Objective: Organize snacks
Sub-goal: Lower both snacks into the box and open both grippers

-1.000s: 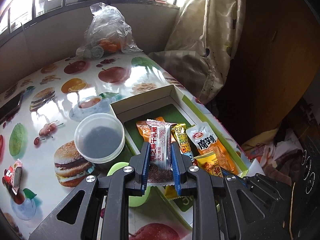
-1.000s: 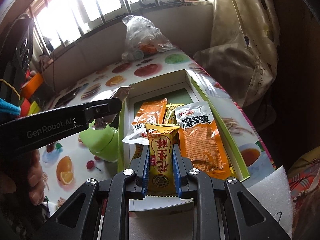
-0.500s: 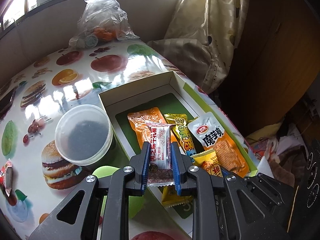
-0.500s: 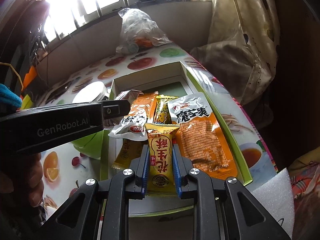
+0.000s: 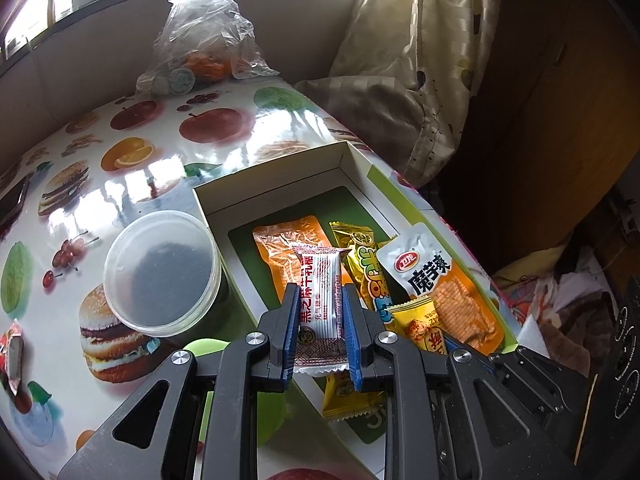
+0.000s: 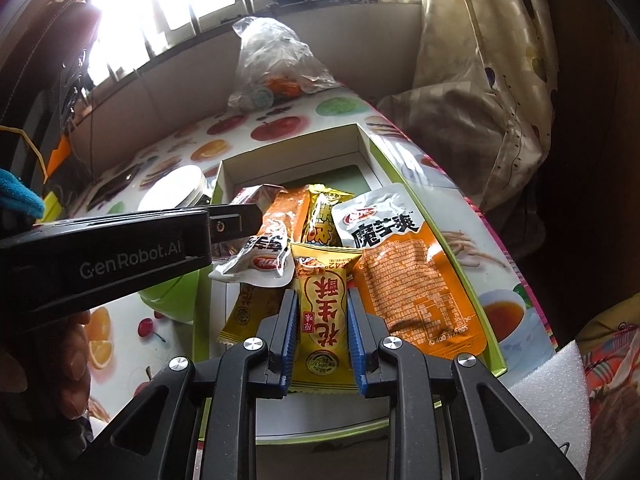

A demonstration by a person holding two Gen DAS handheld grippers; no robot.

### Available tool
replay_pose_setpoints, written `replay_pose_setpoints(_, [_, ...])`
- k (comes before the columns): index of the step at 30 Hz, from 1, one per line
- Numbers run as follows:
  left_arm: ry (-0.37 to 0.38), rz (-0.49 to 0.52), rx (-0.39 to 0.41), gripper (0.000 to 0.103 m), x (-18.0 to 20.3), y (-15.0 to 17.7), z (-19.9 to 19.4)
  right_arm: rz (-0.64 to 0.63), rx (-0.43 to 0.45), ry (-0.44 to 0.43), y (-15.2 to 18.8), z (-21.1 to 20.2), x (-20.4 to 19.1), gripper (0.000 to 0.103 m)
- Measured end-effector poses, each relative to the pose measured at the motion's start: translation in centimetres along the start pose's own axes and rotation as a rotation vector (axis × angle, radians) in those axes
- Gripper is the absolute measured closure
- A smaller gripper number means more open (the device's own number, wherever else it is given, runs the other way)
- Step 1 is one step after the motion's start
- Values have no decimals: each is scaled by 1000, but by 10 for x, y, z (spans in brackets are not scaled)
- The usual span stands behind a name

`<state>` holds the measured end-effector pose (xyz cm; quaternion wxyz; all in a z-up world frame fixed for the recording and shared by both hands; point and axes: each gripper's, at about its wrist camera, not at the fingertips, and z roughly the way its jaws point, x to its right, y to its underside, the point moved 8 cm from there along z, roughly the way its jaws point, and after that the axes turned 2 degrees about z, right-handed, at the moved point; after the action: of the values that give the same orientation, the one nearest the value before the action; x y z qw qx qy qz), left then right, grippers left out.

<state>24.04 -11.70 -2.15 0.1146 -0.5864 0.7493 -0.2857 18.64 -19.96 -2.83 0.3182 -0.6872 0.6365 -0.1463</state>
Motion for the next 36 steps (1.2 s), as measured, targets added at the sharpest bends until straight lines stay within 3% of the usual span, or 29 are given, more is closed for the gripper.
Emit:
replay_pose_setpoints(20, [-22,2,20,79,-4,-1,-10,-9,6,6,1,-4,-7,67])
replay_pose_setpoints(21, [-25,1,22,77,-4,-1,-11,-10,9,8,1,-5,-8,66])
replay_pose_setpoints(23, [-14,-2,33,61,-5,-1,-15,-14,14,13,0,-7,-9,64])
replay_pose_setpoints(36, [-29,-3,81,60,-10,0,-41,-24,51,45,-5,-23,-14,55])
